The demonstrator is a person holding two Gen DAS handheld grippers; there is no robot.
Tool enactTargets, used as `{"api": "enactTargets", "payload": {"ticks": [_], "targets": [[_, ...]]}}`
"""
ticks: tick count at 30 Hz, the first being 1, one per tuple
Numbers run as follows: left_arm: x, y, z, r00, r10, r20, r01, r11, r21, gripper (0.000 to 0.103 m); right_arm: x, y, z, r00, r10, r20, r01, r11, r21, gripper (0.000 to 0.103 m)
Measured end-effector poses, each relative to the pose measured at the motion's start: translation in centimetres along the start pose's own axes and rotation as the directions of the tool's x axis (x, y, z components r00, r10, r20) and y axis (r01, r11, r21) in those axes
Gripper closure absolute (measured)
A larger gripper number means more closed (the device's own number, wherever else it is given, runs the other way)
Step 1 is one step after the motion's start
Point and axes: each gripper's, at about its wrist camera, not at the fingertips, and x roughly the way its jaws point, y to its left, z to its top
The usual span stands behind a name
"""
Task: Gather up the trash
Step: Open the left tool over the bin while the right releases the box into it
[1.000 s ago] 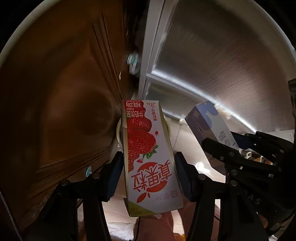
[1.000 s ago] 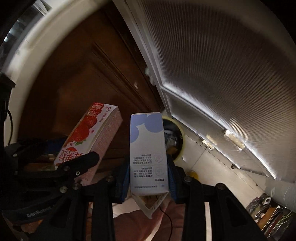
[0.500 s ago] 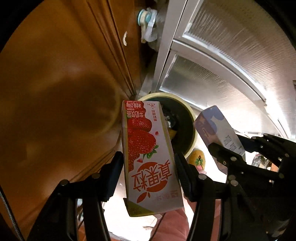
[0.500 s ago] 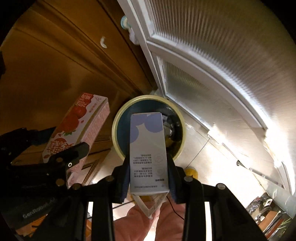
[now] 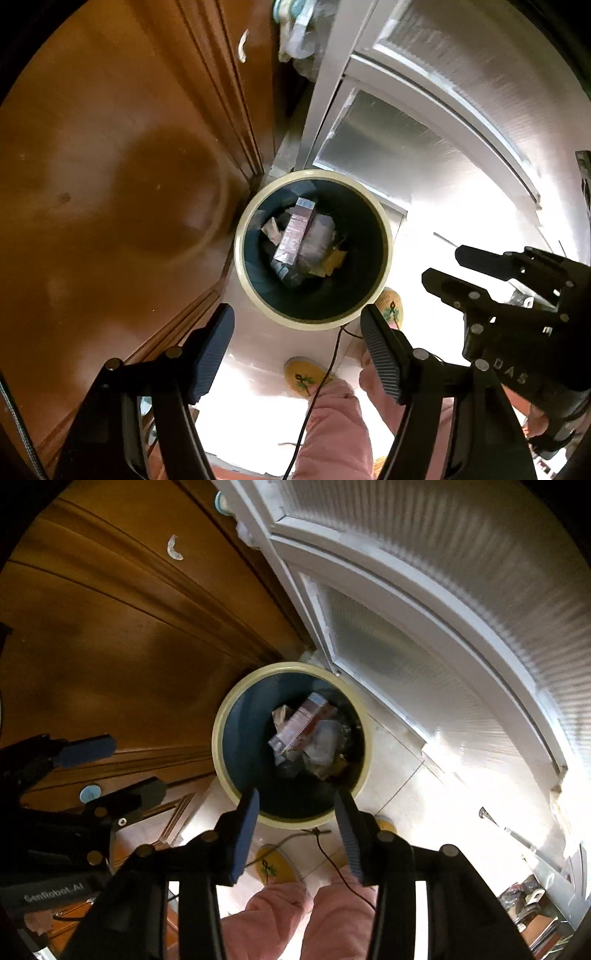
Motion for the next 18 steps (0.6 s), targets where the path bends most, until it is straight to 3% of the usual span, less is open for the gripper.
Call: {"api": "enactTargets", "payload": {"ticks": [9, 18], "targets": [[-5.1, -1.7, -2.6, 0.998, -0.029, 0.052, 0.028, 1.0, 0.007, 0.034, -4.5, -0.3, -2.3, 0.999, 0.012, 0.043, -0.013, 1.0, 0.023, 0.06], [-15.3, -2.8, -6.6, 0.981, -0.069, 0.181, 0.063, 0.997, 0.039, 0.034, -12.5, 1.6, -5.7, 0.989, 0.035, 0.145, -0.044, 0.998, 0.055, 0.06]]}}
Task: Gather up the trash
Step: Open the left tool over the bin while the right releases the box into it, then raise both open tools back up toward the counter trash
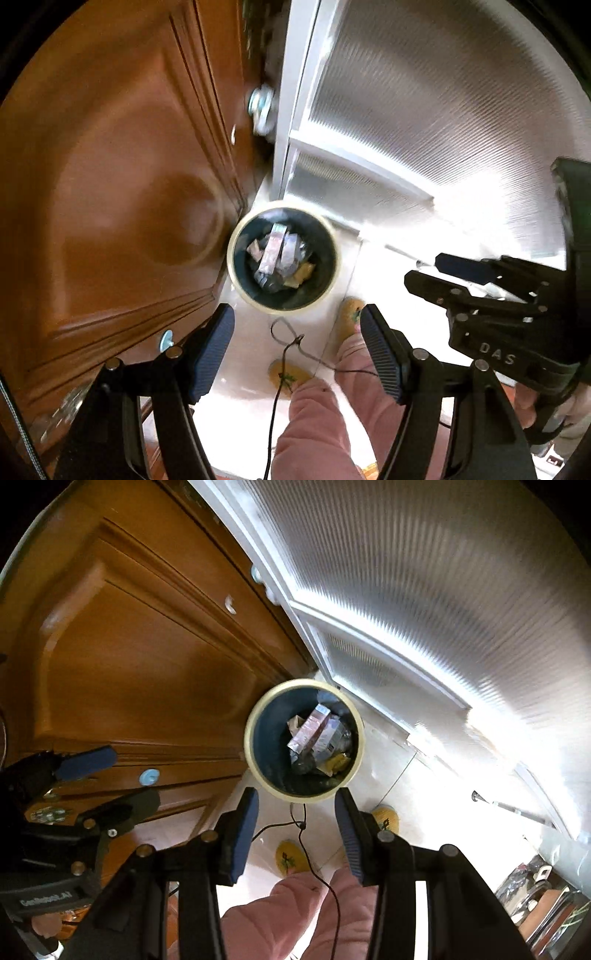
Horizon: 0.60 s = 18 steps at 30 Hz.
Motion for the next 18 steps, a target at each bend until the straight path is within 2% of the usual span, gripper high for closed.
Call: {"api": "enactTargets", "payload": {"ticks": [4, 9, 16, 18], "targets": [[-6.2, -0.9, -0.9, 0.995, -0.034, 0.089, 0.033, 0.999, 0.016, 0.034, -5.2, 1.2, -0.9, 0.998, -0.002, 0.063, 0.002, 1.0, 0.001, 0.06], [-13.1, -1.6, -2.0, 0.978, -0.078, 0.196, 0.074, 0.997, 0.027, 0.034, -12.2, 3.0, -1.9, 0.986, -0.001, 0.165, 0.0, 1.0, 0.006, 0.06], [-22.2, -1.9, -2.5, 0.929, -0.118, 0.35, 0.106, 0.993, 0.054, 0.034, -20.5, 5.4, -2.4, 0.953, -0.003, 0.302, 0.0, 1.0, 0.008, 0.06], [-24.7, -2.1, -2.5, 0.91, -0.131, 0.393, 0.115, 0.991, 0.065, 0.034, -22.6, 6.1, -2.4, 0.941, -0.007, 0.339, 0.006, 1.0, 0.005, 0.06]]}}
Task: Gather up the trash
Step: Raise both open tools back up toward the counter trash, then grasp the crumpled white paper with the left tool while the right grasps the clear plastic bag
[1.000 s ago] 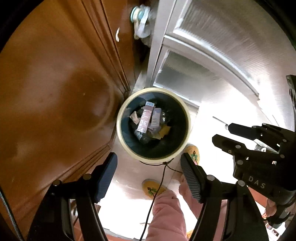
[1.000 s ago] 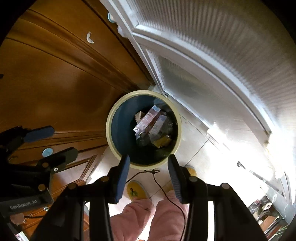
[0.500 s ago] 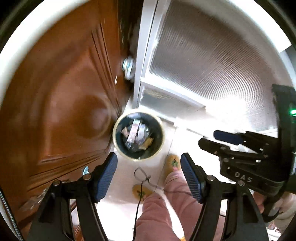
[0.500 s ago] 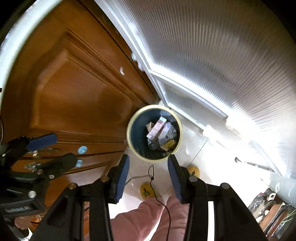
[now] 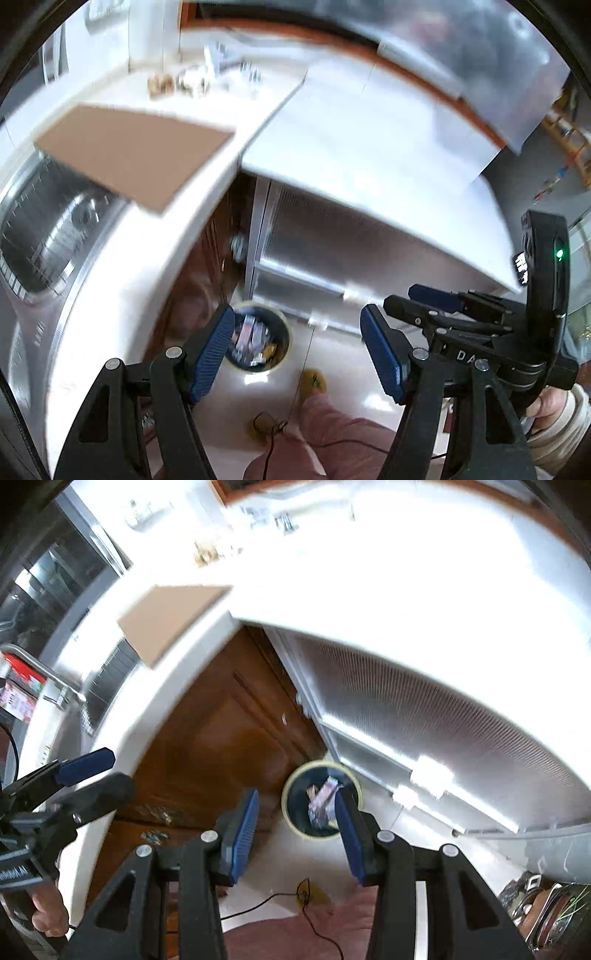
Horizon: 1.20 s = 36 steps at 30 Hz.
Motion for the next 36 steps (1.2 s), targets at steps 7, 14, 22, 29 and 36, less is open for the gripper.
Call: {"api": "enactTargets", "payload": {"ticks": [7, 14, 22, 29, 36], "targets": [[-7.0, -1.6, 3.5, 0.991, -0.028, 0.131, 0.022, 0.999, 0.046, 0.034, -6.1, 2.4, 2.4, 0.993, -0.011, 0.12, 0.014, 1.0, -0.023, 0.06], [-10.3, -1.7, 6.1, 0.981, -0.035, 0.192, 0.023, 0.998, 0.066, 0.034, -10.2, 4.4, 6.0, 0.978, 0.005, 0.21, 0.008, 0.998, -0.062, 0.06], [-11.8, -0.3, 10.7, 0.971, 0.005, 0.24, -0.01, 1.0, 0.022, 0.034, -10.6, 5.0, 12.3, 0.97, 0.046, 0.238, -0.021, 0.994, -0.105, 0.06], [-10.3, 2.0, 17.6, 0.96, 0.082, 0.266, -0.071, 0.996, -0.05, 0.034, -8.1, 3.5, 20.5, 0.967, 0.124, 0.22, -0.09, 0.983, -0.159, 0.06], [-5.1, 4.3, 25.7, 0.972, 0.12, 0.202, -0.094, 0.987, -0.133, 0.034, -2.5, 2.1, 30.0, 0.976, 0.165, 0.142, -0.132, 0.967, -0.22, 0.06]]}}
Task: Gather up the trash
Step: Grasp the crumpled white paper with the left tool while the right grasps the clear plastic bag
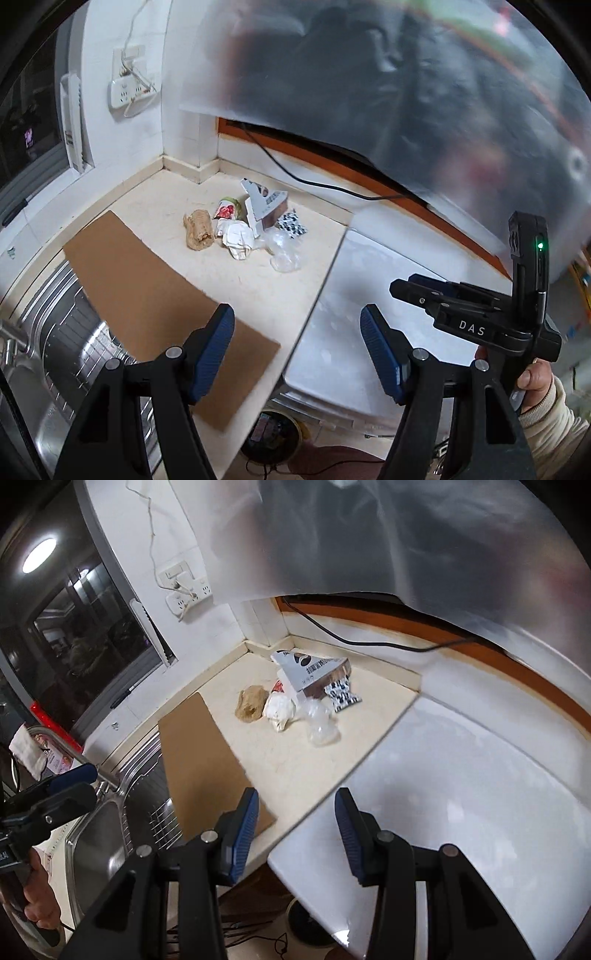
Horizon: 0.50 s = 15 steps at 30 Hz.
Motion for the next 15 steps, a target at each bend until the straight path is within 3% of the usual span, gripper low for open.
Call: {"api": "enactTargets", "payload": {"ticks": [5, 10, 15], "targets": [[7.6, 1.1, 4.5, 0.996, 0.032, -0.077, -0.033, 0.999, -0.009, 0.034, 5.7, -1.9, 4.7, 0.999, 0.015, -0.049, -0.018, 0.997, -0.07, 0.06], [14.9, 3.5, 6.8, 0.986, 0.046, -0.16, -0.052, 0.998, -0.035, 0.034, 12.7, -3.3, 8.2, 0.993, 0.053, -0.109, -0.063, 0.993, -0.096, 0.06], [20.9, 7.0, 7.9, 0.975, -0.009, -0.224, -0.025, 0.989, -0.146, 0.041, 19.5, -3.8, 9.5, 0.981, 0.079, -0.175, -0.098, 0.99, -0.101, 0.06]]}}
